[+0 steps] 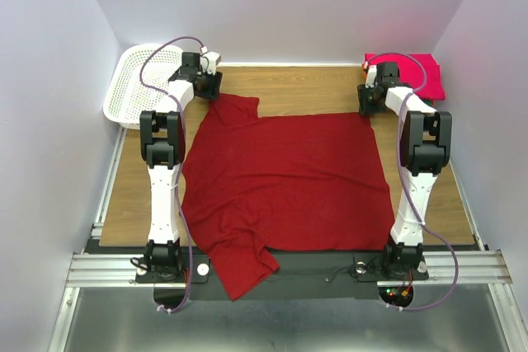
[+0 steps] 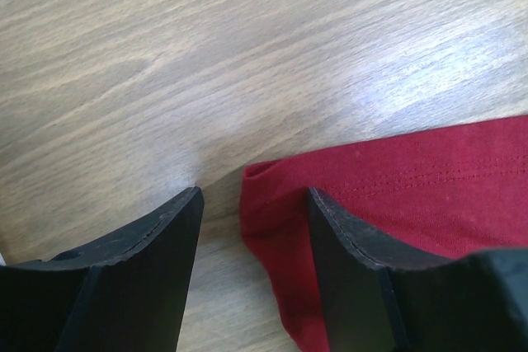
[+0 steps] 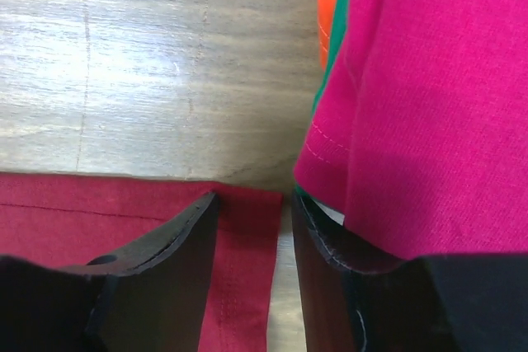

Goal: Fold and stack the t-shirts
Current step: Fold the tshirt

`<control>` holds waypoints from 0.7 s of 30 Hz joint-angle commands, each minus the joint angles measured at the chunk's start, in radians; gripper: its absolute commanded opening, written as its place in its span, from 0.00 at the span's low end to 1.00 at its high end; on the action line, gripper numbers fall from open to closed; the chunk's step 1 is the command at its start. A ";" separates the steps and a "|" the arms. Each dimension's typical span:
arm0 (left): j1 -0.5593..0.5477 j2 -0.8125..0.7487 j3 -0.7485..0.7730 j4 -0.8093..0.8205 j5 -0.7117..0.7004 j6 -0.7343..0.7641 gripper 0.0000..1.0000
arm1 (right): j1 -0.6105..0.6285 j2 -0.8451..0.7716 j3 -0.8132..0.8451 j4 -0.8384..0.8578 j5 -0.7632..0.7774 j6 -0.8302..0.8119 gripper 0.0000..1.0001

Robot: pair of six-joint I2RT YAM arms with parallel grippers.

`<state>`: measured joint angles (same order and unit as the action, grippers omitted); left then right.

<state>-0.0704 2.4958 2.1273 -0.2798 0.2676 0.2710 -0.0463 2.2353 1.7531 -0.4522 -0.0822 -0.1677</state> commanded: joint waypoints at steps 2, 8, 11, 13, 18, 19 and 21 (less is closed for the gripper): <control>-0.003 0.020 0.057 -0.012 -0.008 0.000 0.65 | -0.004 0.020 -0.021 0.032 -0.005 -0.001 0.44; -0.006 0.029 0.068 -0.024 0.007 0.007 0.64 | -0.004 0.030 -0.047 0.033 -0.037 0.008 0.22; -0.006 0.026 0.069 -0.029 0.050 0.008 0.52 | -0.004 0.026 -0.041 0.033 -0.060 0.017 0.01; -0.006 0.021 0.072 -0.029 0.077 0.001 0.33 | -0.004 0.021 -0.032 0.032 -0.095 0.022 0.01; 0.015 -0.003 0.132 -0.029 0.146 -0.052 0.00 | -0.004 -0.028 -0.001 0.033 -0.143 0.030 0.01; 0.029 -0.015 0.135 -0.012 0.162 -0.062 0.00 | -0.004 -0.034 0.018 0.033 -0.148 0.033 0.01; 0.035 -0.054 0.138 -0.001 0.203 -0.064 0.00 | -0.004 -0.060 0.035 0.033 -0.152 0.034 0.01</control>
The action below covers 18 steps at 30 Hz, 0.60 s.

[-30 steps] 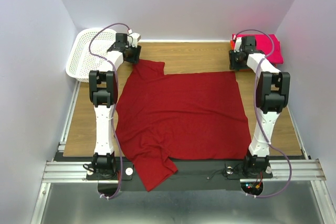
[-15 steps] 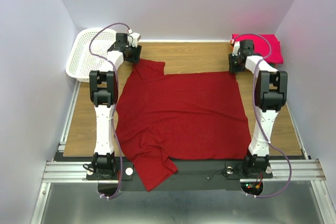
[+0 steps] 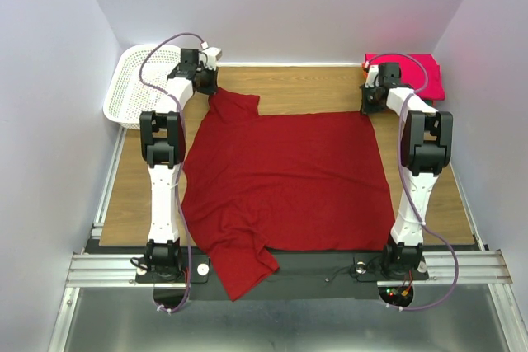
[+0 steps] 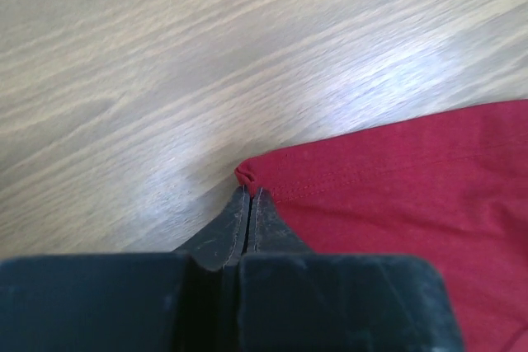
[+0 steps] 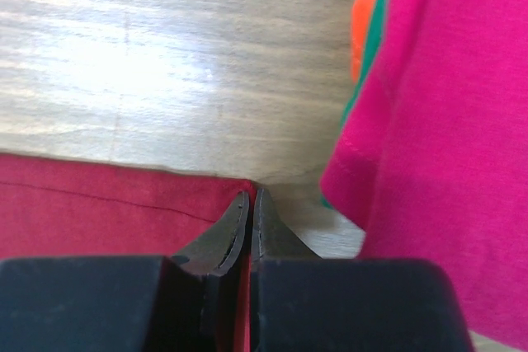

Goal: Fold and stack the t-shirts
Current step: Fold the tshirt

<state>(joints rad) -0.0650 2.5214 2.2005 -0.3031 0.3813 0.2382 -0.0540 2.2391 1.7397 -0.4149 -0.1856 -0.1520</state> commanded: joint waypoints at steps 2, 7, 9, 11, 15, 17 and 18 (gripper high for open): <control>0.031 -0.125 0.065 0.030 0.100 -0.013 0.00 | 0.002 -0.078 0.075 -0.004 -0.051 0.022 0.01; 0.031 -0.260 0.002 0.016 0.149 0.035 0.00 | -0.001 -0.127 0.098 -0.004 -0.054 0.014 0.01; 0.031 -0.301 -0.062 0.010 0.159 0.059 0.00 | -0.003 -0.145 0.089 -0.004 -0.061 0.002 0.01; 0.031 -0.360 -0.123 -0.002 0.169 0.084 0.00 | -0.006 -0.174 0.071 -0.005 -0.066 -0.011 0.00; 0.031 -0.473 -0.246 -0.028 0.191 0.148 0.00 | -0.020 -0.232 0.020 -0.005 -0.080 -0.046 0.01; 0.031 -0.551 -0.307 -0.028 0.199 0.177 0.00 | -0.027 -0.252 -0.003 -0.005 -0.092 -0.061 0.01; 0.031 -0.578 -0.367 -0.031 0.206 0.187 0.00 | -0.033 -0.271 -0.025 -0.007 -0.100 -0.078 0.01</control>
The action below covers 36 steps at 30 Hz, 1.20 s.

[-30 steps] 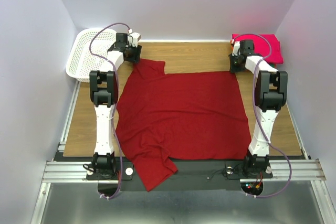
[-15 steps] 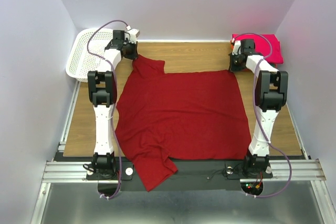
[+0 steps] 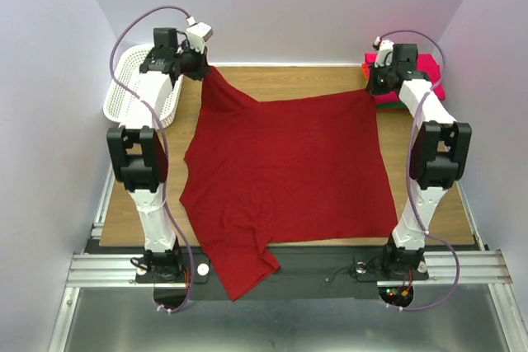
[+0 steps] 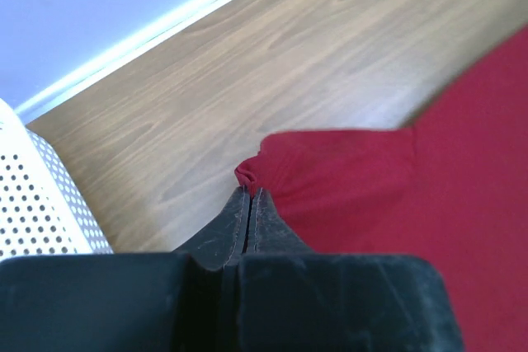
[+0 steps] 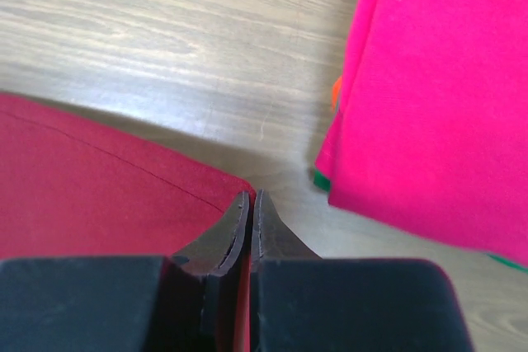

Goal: Fold and stack the t-shirts
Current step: Fold the tshirt

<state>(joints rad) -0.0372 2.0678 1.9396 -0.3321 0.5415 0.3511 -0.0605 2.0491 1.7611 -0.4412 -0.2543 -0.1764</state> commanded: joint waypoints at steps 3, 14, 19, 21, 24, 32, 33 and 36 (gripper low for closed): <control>0.002 -0.228 -0.224 -0.001 0.054 0.107 0.00 | -0.038 -0.124 -0.086 0.015 -0.068 -0.100 0.01; -0.004 -0.644 -0.672 -0.045 0.055 0.296 0.00 | -0.097 -0.251 -0.278 0.013 -0.125 -0.228 0.01; -0.036 -0.791 -0.875 -0.090 0.040 0.339 0.00 | -0.113 -0.280 -0.374 0.010 -0.160 -0.294 0.01; -0.062 -0.853 -0.965 -0.110 0.026 0.356 0.00 | -0.113 -0.290 -0.402 0.007 -0.186 -0.317 0.01; -0.096 -0.939 -1.079 -0.131 -0.038 0.409 0.00 | -0.113 -0.291 -0.456 0.001 -0.184 -0.371 0.01; -0.237 -1.094 -1.280 -0.222 -0.167 0.500 0.00 | -0.113 -0.279 -0.592 -0.005 -0.158 -0.492 0.01; -0.251 -1.095 -1.297 -0.226 -0.173 0.500 0.00 | -0.113 -0.274 -0.597 -0.005 -0.155 -0.501 0.01; -0.280 -1.077 -1.311 -0.235 -0.187 0.508 0.26 | -0.113 -0.264 -0.608 -0.008 -0.131 -0.517 0.01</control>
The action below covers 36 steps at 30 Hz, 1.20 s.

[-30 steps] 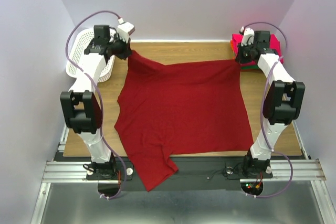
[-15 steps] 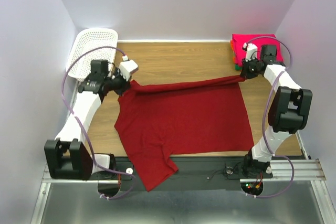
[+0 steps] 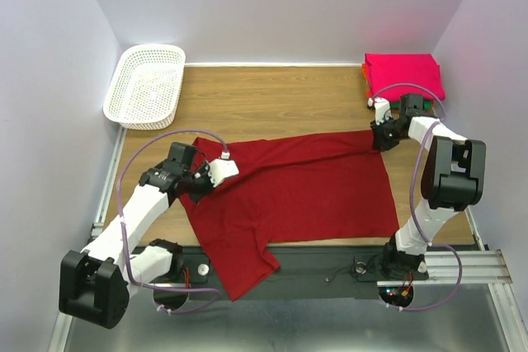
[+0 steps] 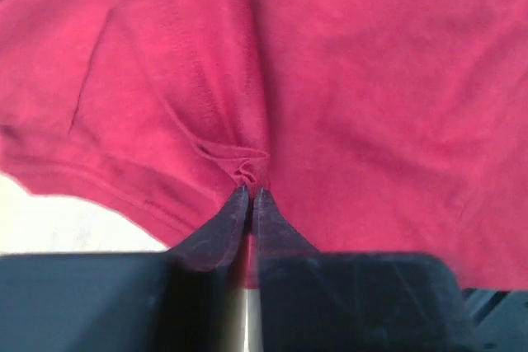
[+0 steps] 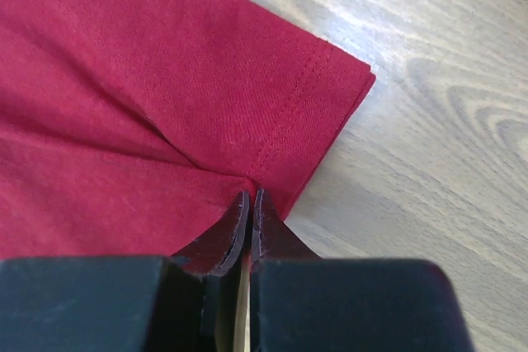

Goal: Fold and stack the t-shirts
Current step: Fold the tshirt

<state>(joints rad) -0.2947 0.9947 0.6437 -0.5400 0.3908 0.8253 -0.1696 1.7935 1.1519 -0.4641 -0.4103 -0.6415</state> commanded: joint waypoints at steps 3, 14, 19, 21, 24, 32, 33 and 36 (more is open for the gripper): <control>-0.026 -0.001 0.010 -0.087 -0.015 0.063 0.46 | -0.004 -0.013 0.008 -0.007 0.033 -0.056 0.21; -0.020 0.099 0.180 -0.043 0.095 -0.044 0.56 | 0.051 -0.118 0.146 -0.203 -0.150 0.014 0.52; -0.014 0.379 0.370 0.083 0.169 -0.170 0.58 | 0.078 -0.008 0.235 -0.208 -0.131 0.160 0.36; -0.011 0.455 0.422 0.097 0.201 -0.195 0.61 | 0.078 0.027 0.253 -0.212 -0.110 0.167 0.36; -0.009 0.576 0.494 0.127 0.214 -0.209 0.62 | 0.078 0.076 0.273 -0.214 -0.085 0.180 0.36; -0.009 0.745 0.562 0.156 0.246 -0.207 0.59 | 0.078 0.116 0.270 -0.214 -0.059 0.171 0.35; -0.009 0.763 0.565 0.153 0.247 -0.207 0.58 | 0.078 0.116 0.276 -0.214 -0.056 0.172 0.35; -0.009 0.785 0.568 0.141 0.255 -0.199 0.55 | 0.076 0.121 0.282 -0.214 -0.051 0.169 0.35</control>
<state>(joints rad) -0.3058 1.7725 1.1736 -0.3855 0.5980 0.6258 -0.0856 1.9240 1.3956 -0.6762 -0.4732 -0.4789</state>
